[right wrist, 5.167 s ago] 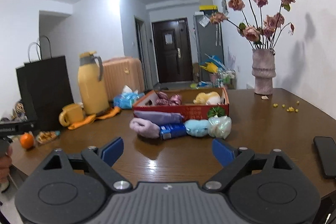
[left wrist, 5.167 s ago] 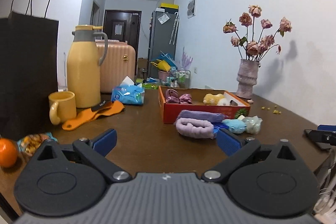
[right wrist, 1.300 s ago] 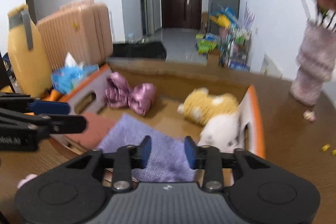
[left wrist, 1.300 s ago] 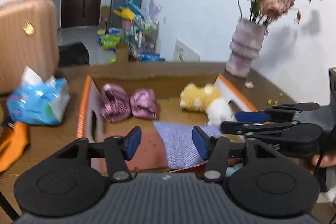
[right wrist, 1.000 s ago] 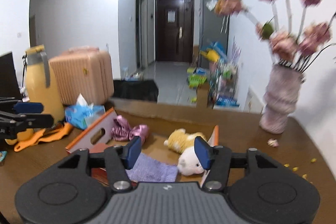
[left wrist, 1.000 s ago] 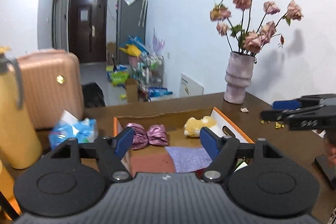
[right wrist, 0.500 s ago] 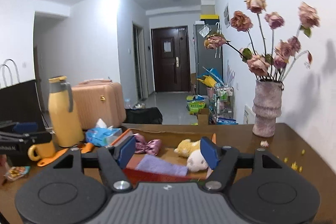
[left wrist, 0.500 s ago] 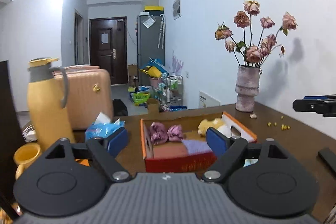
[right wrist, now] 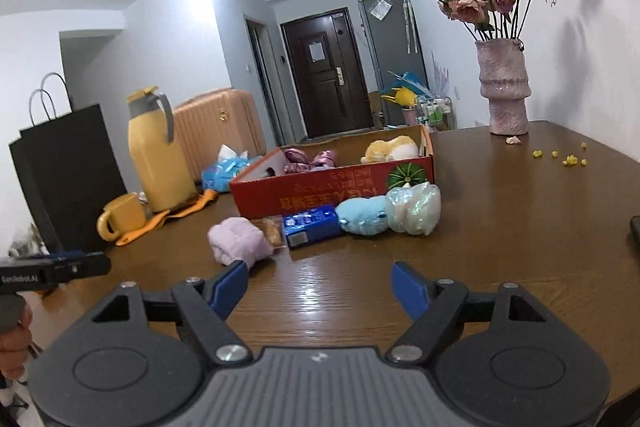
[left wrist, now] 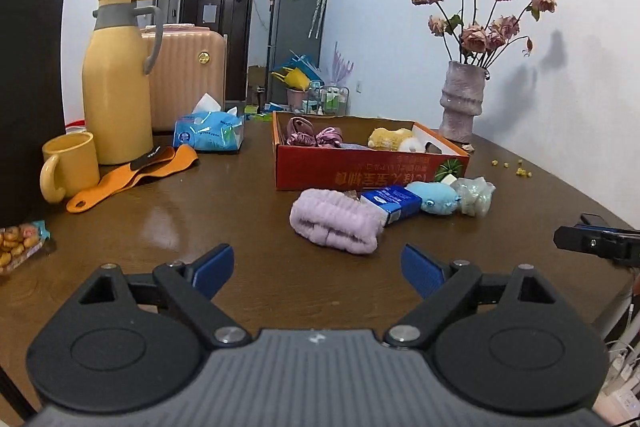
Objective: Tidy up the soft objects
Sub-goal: 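Withdraw both tools from the box toward the pink fluffy headband, then close both tools on the pink fluffy headband from its sides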
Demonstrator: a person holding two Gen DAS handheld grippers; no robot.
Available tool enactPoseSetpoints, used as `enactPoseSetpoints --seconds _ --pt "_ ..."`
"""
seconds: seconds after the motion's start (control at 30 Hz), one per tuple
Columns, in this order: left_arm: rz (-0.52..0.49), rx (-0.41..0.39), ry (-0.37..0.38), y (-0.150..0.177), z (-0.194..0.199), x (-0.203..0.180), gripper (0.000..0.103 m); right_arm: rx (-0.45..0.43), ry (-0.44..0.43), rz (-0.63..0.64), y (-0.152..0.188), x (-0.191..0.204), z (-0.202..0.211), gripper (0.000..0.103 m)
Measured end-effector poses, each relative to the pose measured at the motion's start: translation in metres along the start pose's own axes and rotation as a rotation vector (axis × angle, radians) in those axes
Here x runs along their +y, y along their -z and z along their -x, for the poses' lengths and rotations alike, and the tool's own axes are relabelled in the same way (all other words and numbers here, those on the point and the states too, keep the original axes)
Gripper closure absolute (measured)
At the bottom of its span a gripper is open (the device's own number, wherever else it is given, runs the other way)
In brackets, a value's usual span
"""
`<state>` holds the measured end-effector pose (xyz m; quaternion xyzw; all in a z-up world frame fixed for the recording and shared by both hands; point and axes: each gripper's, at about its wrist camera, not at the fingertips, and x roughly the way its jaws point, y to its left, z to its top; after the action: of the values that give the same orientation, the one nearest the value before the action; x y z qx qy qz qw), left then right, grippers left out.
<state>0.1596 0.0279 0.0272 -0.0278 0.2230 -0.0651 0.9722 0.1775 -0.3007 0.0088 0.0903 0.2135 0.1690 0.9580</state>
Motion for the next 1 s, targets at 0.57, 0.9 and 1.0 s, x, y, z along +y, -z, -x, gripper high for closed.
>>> enactPoseSetpoints --seconds 0.57,0.9,1.0 --pt "0.151 0.145 0.143 -0.047 -0.184 0.056 0.039 0.203 -0.212 -0.123 -0.012 0.040 -0.163 0.048" --pt "0.219 0.231 0.194 -0.024 -0.177 0.058 0.079 0.214 -0.208 -0.368 -0.003 0.029 -0.215 0.084" --pt "0.244 0.254 0.198 -0.022 -0.155 0.049 0.081 0.235 -0.220 -0.359 -0.006 0.027 -0.204 0.086"
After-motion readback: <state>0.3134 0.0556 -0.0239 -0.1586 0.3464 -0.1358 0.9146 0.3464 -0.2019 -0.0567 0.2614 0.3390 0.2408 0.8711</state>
